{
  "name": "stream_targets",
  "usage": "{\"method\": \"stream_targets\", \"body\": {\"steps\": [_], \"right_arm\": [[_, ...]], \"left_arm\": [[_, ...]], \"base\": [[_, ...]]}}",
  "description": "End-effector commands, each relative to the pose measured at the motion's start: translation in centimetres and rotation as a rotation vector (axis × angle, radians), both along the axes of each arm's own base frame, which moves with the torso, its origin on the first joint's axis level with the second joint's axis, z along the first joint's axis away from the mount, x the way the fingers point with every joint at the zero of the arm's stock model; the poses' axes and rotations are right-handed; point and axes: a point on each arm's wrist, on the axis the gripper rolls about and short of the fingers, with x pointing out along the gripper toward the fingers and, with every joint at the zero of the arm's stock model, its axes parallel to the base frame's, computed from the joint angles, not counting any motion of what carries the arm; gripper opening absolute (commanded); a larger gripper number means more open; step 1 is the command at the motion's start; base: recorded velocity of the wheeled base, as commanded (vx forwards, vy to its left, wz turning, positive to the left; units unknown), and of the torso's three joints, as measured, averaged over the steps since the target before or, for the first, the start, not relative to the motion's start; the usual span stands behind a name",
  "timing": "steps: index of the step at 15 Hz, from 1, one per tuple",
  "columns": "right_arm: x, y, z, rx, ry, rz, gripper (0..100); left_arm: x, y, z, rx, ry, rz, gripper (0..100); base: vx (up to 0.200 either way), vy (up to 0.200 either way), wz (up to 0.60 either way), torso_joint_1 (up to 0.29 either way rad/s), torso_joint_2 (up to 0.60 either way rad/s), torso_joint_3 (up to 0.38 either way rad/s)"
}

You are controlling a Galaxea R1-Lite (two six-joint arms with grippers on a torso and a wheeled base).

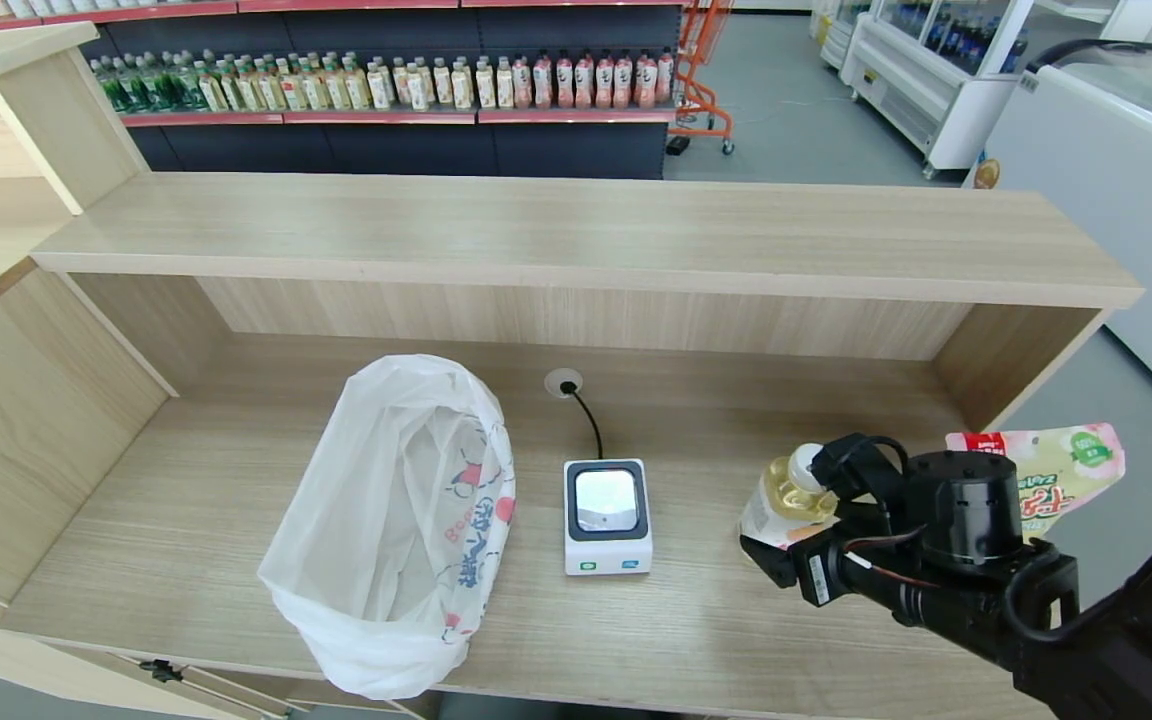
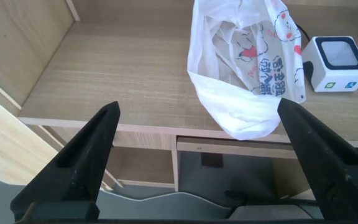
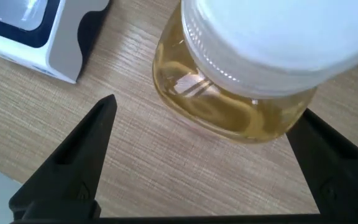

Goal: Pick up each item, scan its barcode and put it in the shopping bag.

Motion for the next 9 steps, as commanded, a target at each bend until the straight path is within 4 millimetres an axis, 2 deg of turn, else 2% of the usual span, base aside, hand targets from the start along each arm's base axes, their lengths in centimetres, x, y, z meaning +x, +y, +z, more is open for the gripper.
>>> {"method": "stream_targets", "body": {"steps": [1,4,9], "right_arm": [[0.3,0.6,-1.0,-0.005,0.012,0.017,100],[0.6,0.8,-1.5,-0.005,0.012,0.018,100],[2.5,1.6,-1.5,0.024,-0.053,0.019,100]], "left_arm": [[0.0,0.0,0.0,0.0,0.0,0.0,100],[0.0,0.0,0.0,0.0,0.0,0.0,100],[0.0,0.0,0.0,0.0,0.0,0.0,100]], "base": [[0.0,0.0,0.0,0.0,0.0,0.0],[0.0,0.0,0.0,0.0,0.0,0.0],[0.0,0.0,0.0,0.0,0.0,0.0]]}}
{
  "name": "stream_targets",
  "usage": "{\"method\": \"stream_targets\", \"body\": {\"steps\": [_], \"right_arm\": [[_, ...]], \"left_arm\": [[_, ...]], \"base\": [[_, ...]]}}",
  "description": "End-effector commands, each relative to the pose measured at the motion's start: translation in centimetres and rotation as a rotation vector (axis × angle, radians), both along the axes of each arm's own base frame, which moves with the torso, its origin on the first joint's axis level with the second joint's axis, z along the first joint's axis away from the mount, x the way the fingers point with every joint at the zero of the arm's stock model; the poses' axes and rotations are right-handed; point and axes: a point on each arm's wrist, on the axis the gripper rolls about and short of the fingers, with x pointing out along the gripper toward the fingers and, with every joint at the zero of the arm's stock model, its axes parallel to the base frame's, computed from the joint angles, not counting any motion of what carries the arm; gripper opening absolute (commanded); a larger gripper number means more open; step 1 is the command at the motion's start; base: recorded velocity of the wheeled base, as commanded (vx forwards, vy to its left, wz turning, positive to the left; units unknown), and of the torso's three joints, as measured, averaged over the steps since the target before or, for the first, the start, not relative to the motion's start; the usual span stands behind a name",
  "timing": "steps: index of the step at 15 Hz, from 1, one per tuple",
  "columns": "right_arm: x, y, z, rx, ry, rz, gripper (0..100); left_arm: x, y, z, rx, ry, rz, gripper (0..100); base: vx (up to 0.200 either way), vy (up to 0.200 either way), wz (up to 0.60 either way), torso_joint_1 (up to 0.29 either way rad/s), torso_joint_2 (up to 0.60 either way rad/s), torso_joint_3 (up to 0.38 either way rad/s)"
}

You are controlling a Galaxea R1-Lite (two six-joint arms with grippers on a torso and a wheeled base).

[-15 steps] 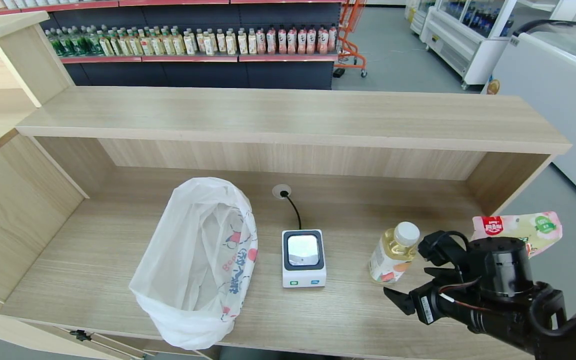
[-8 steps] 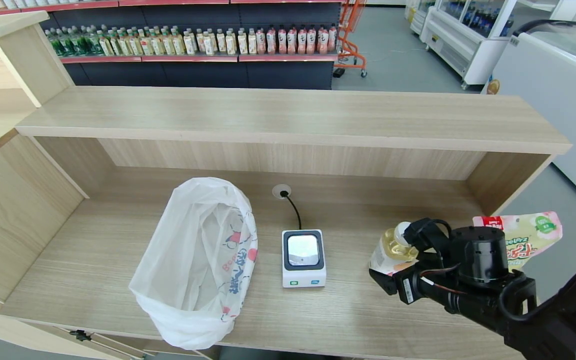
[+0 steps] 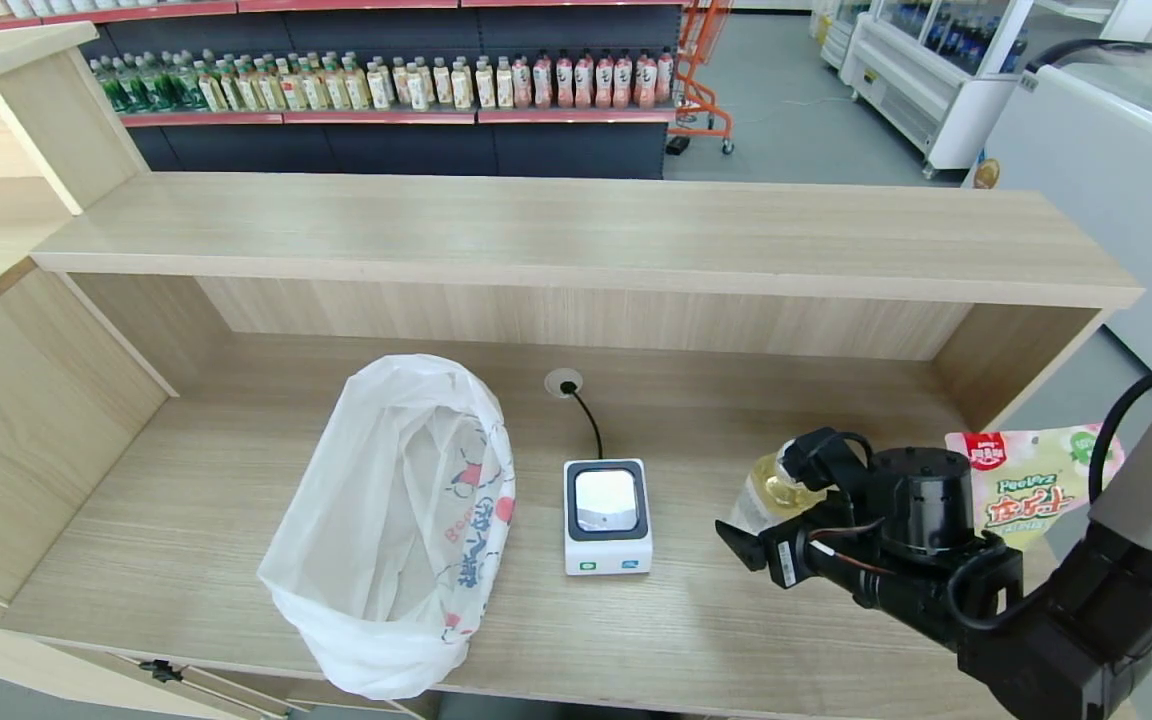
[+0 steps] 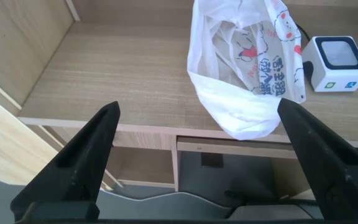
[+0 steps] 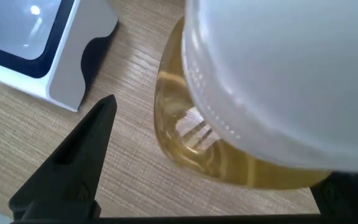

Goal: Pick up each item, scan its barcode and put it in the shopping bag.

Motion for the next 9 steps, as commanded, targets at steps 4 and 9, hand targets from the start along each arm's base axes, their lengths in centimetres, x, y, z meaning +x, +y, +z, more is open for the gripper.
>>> {"method": "stream_targets", "body": {"steps": [4,9], "right_arm": [[1.1,0.5,-0.4,-0.007,-0.015,0.002,100],[3.3,1.5,-0.8,0.016,-0.064,0.047,100]], "left_arm": [[0.0,0.0,0.0,0.0,0.0,0.0,100],[0.0,0.0,0.0,0.0,0.0,0.0,100]], "base": [[0.0,0.0,0.0,0.0,0.0,0.0],[0.0,0.0,0.0,0.0,0.0,0.0]]}}
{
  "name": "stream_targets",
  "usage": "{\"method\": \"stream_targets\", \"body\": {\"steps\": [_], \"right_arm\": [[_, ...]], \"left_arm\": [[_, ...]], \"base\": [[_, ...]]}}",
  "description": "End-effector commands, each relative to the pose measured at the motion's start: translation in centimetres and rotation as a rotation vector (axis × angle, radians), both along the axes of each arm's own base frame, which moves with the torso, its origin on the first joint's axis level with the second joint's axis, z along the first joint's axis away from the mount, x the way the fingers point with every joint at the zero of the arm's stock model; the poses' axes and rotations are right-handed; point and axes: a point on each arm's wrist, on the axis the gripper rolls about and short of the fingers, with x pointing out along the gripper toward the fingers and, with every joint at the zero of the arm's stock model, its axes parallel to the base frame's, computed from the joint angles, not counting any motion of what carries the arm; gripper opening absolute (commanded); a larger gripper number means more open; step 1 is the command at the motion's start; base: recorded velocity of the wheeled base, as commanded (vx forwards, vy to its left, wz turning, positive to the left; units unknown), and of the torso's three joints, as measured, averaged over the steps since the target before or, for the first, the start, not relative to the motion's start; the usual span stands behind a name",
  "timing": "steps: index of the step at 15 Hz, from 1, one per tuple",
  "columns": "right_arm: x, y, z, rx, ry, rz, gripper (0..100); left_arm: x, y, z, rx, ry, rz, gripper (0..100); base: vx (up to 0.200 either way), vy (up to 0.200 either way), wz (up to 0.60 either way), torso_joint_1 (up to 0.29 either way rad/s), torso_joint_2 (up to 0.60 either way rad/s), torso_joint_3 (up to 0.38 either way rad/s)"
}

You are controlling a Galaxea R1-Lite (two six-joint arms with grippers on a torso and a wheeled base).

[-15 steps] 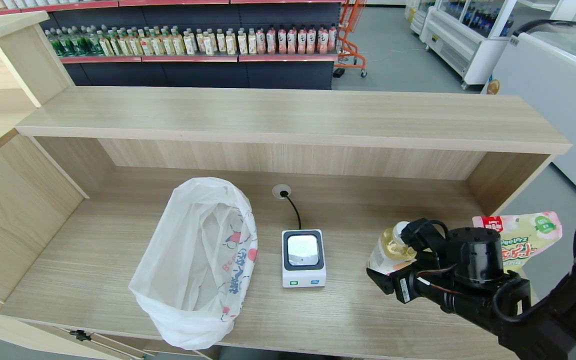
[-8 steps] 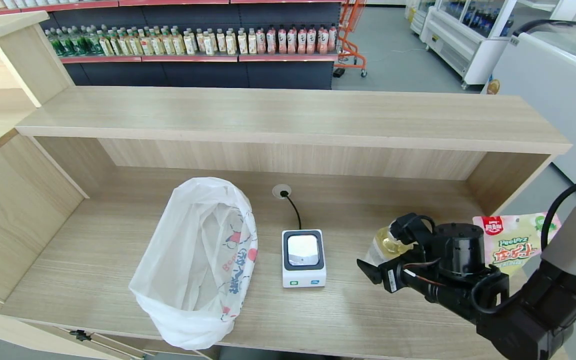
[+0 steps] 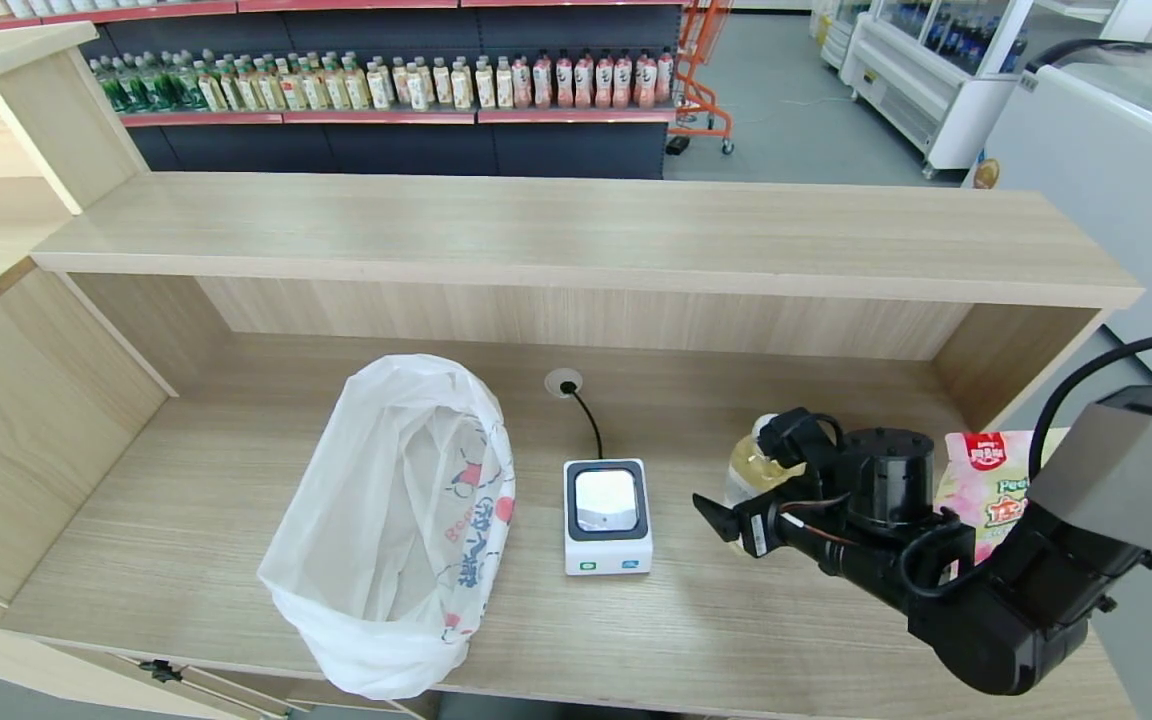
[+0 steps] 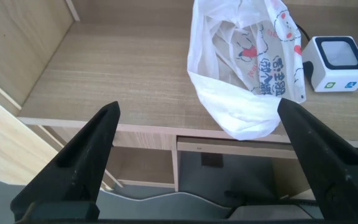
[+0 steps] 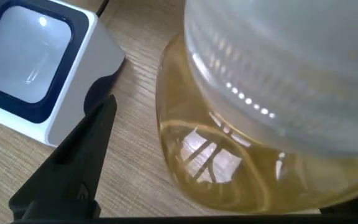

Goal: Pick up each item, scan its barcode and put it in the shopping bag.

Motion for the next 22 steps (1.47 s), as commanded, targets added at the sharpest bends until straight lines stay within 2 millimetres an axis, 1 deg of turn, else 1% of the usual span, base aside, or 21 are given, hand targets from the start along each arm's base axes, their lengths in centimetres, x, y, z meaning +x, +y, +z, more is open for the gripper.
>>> {"method": "stream_targets", "body": {"steps": [1,4,5,9,14,15,18,19,21,22], "right_arm": [[0.5,0.3,-0.9,-0.019,0.009,0.01,100],[0.6,0.5,-1.1,-0.009,0.002,0.025,100],[0.6,0.4,-0.9,0.004,-0.007,0.055,0],[1.2,0.3,-0.5,0.016,-0.03,0.076,0],[1.3,0.2,-0.6,0.015,-0.025,0.074,0],[1.3,0.1,-0.3,0.018,-0.03,0.072,0],[1.0,-0.9,1.8,0.059,-0.053,0.127,0],[0.7,-1.6,3.0,0.068,-0.049,0.142,0],[-0.4,-3.1,6.2,0.112,-0.04,0.209,0],[-0.9,-3.4,7.0,0.125,-0.031,0.234,0]], "left_arm": [[0.0,0.0,0.0,0.0,0.0,0.0,100],[0.0,0.0,0.0,0.0,0.0,0.0,100],[0.0,0.0,0.0,0.0,0.0,0.0,100],[0.0,0.0,0.0,0.0,0.0,0.0,100],[0.0,0.0,0.0,0.0,0.0,0.0,100],[0.0,0.0,0.0,0.0,0.0,0.002,100],[0.0,0.0,0.0,0.0,0.0,0.0,100],[0.0,0.0,0.0,0.0,0.0,0.0,100],[0.0,0.0,0.0,0.0,0.0,0.0,100],[0.0,0.0,0.0,0.0,0.0,0.0,100]], "base": [[0.0,0.0,0.0,0.0,0.0,0.0],[0.0,0.0,0.0,0.0,0.0,0.0],[0.0,0.0,0.0,0.0,0.0,0.0],[0.0,0.0,0.0,0.0,0.0,0.0],[0.0,0.0,0.0,0.0,0.0,0.0],[0.0,0.0,0.0,0.0,0.0,0.0],[0.0,0.0,0.0,0.0,0.0,0.0],[0.0,0.0,0.0,0.0,0.0,0.0],[0.0,0.0,0.0,0.0,0.0,0.0],[0.0,0.0,0.0,0.0,0.0,0.0]]}}
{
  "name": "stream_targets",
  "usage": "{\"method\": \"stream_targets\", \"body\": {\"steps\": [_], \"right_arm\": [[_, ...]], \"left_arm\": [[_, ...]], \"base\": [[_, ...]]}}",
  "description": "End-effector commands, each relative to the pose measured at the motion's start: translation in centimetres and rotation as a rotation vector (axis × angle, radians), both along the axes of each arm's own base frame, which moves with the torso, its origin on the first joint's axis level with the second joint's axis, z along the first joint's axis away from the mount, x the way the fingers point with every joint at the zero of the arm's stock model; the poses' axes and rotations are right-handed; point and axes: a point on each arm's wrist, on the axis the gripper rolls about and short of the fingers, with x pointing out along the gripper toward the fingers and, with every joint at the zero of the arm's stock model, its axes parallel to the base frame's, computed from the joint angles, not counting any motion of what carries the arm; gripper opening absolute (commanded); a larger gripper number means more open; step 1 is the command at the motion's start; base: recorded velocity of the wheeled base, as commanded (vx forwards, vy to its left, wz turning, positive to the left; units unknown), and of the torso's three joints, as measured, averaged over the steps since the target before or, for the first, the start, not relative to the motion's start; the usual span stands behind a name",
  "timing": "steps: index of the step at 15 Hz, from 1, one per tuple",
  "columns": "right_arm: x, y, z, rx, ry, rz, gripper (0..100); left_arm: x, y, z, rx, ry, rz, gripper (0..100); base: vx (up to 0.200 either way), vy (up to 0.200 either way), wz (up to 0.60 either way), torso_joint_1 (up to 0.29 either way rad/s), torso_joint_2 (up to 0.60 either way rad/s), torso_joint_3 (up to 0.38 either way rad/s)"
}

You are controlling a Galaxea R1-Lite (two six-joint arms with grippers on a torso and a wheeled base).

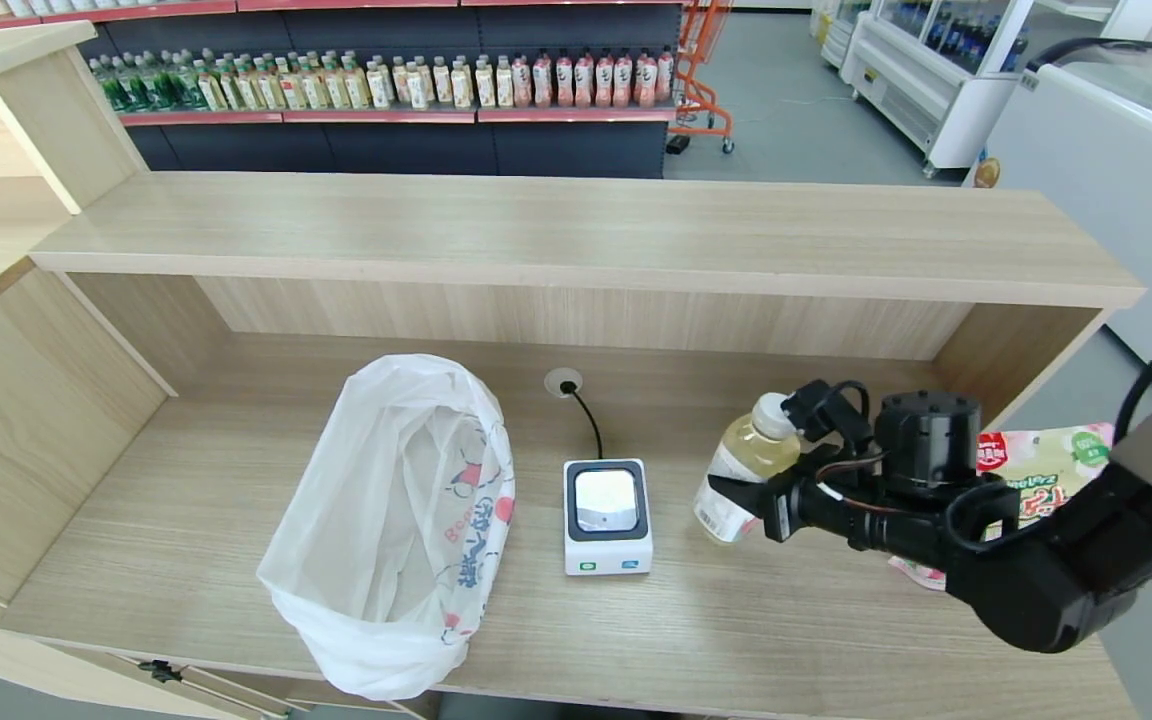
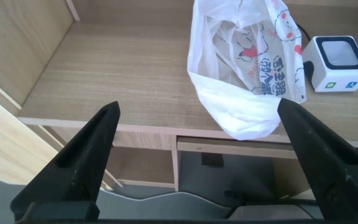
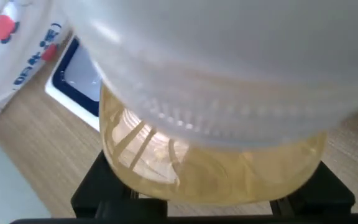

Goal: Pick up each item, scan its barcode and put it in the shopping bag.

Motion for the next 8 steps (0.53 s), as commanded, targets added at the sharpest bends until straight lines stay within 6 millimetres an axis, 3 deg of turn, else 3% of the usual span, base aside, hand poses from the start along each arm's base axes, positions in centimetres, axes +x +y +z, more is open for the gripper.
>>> {"method": "stream_targets", "body": {"steps": [1,4,8], "right_arm": [[-2.5,-2.0,5.4,0.07,-0.036,0.066,0],[-5.5,-3.7,7.7,0.12,-0.01,0.226,0],[-9.0,-4.8,7.3,0.164,0.063,0.403,0]], "left_arm": [[0.0,0.0,0.0,0.0,0.0,0.0,100],[0.0,0.0,0.0,0.0,0.0,0.0,100],[0.0,0.0,0.0,0.0,0.0,0.0,100]], "base": [[0.0,0.0,0.0,0.0,0.0,0.0],[0.0,0.0,0.0,0.0,0.0,0.0],[0.0,0.0,0.0,0.0,0.0,0.0]]}}
